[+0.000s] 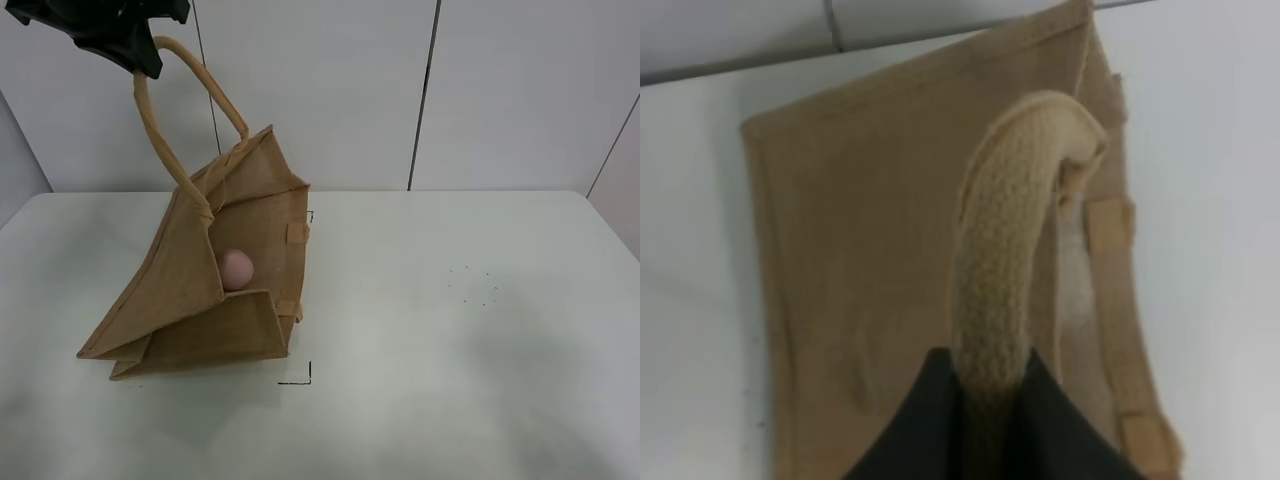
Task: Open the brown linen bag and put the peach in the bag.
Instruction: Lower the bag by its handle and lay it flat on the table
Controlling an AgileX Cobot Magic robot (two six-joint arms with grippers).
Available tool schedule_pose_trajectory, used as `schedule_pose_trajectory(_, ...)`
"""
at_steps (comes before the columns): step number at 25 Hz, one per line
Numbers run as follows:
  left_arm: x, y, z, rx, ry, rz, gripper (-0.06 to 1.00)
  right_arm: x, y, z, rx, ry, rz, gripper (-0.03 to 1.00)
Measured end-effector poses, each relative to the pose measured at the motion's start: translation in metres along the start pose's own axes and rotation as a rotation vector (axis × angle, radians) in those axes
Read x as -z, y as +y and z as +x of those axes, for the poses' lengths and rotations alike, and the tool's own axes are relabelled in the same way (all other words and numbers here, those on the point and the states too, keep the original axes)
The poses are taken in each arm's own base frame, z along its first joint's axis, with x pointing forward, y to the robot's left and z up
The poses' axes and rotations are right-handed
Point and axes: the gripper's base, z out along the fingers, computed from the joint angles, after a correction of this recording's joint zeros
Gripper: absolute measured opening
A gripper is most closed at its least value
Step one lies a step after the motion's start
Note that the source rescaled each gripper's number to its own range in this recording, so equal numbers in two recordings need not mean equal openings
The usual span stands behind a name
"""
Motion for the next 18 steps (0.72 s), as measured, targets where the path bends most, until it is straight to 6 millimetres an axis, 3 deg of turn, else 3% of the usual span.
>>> schedule_pose_trajectory(5,-0.048,-0.007,-0.002,0.017,0.081,0.049,0.00,0.000,0.000,0.000,-0.003,0.001,0.000,1.00)
schedule_pose_trajectory(13,-0.175,-0.009,0.018,0.005,0.326,0.042,0.01,0.000,0.000,0.000,-0.004,0.001,0.003,1.00)
schedule_pose_trajectory(15,-0.206,-0.011,0.030,0.011,0.397,0.064,0.07,0.000,0.000,0.000,-0.004,0.001,0.003,1.00)
schedule_pose_trajectory(16,-0.217,-0.012,0.034,0.016,0.423,0.075,0.16,0.000,0.000,0.000,-0.004,0.001,0.003,1.00)
schedule_pose_trajectory(18,-0.239,-0.012,0.045,0.021,0.479,0.080,0.42,0.000,0.000,0.000,-0.004,0.001,0.003,1.00)
